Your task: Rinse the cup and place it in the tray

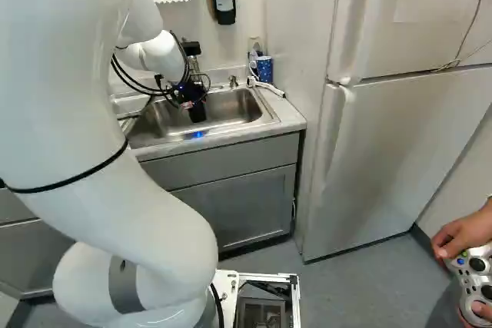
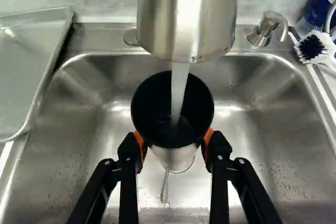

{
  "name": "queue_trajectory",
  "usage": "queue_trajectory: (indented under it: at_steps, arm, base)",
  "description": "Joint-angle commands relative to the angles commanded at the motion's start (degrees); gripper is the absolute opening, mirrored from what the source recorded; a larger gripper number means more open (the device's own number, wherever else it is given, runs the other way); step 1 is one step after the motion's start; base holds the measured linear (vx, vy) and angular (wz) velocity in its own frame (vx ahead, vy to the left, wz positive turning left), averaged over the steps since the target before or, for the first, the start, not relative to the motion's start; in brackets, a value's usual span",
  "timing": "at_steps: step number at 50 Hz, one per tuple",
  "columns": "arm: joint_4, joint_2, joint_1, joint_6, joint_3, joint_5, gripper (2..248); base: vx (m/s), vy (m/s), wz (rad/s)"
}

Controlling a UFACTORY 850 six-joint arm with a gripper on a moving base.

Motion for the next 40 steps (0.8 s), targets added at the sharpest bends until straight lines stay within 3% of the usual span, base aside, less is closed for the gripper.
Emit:
queue_trajectory:
  at_steps: [40]
  arm:
    - [0.0,0.0,0.0,0.0,0.0,0.0,122]
  base:
    - [0.000,0.000,0.000]
